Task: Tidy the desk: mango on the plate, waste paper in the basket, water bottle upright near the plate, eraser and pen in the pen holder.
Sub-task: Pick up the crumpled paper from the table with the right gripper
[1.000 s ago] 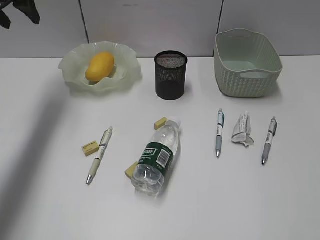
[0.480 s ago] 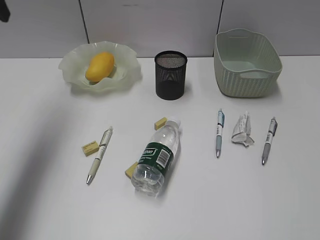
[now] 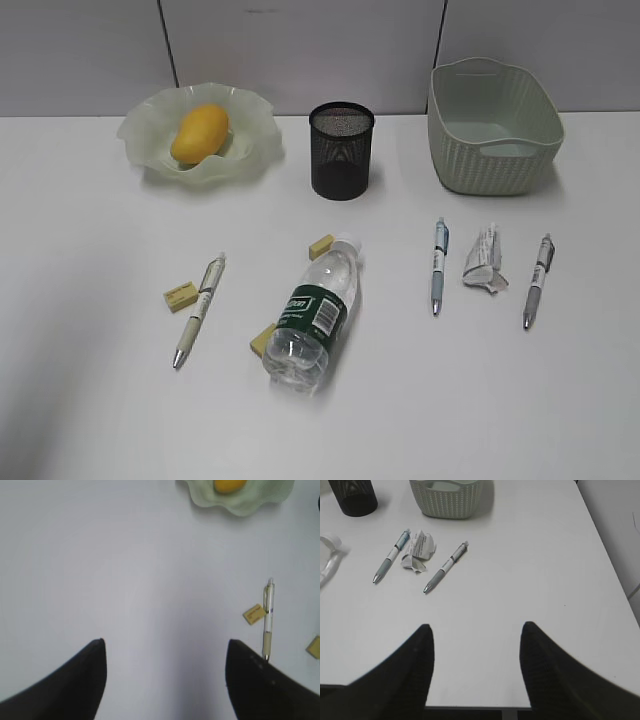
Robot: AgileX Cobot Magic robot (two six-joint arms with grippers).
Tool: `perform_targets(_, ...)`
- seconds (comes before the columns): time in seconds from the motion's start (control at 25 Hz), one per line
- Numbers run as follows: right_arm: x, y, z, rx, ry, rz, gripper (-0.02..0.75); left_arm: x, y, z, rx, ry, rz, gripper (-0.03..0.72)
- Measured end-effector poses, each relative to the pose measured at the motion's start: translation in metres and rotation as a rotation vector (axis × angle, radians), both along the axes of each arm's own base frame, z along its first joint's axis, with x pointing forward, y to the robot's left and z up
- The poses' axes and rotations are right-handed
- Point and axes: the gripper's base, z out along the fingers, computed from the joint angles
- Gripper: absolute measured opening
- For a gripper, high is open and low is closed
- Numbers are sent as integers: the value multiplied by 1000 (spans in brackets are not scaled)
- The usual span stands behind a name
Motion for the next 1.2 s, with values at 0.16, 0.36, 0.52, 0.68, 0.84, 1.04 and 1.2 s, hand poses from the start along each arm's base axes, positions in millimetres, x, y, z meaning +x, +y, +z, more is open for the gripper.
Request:
perform_targets(0.16,0,0,0,0,0,0,442,-42,3,-15,2,16,0,559)
perform_targets(0.36,0,0,0,0,0,0,442,-96,7,-32,-1,-60,0,559)
perform_targets(0.52,0,0,0,0,0,0,442,-143,11,-45,-12,-190,-1,557)
perform_targets(0.68,0,0,0,0,0,0,442,-180,13,-65,-21,-264,-2,557)
perform_targets(0.84,0,0,0,0,0,0,442,-211,15,-79,-30,-363,-2,551)
perform_targets(1.04,0,0,0,0,0,0,442,-240,17,-86,-41,-496,-3,543)
perform_targets(1.2,0,0,0,0,0,0,442,-256,18,-89,-46,-587,-3,543)
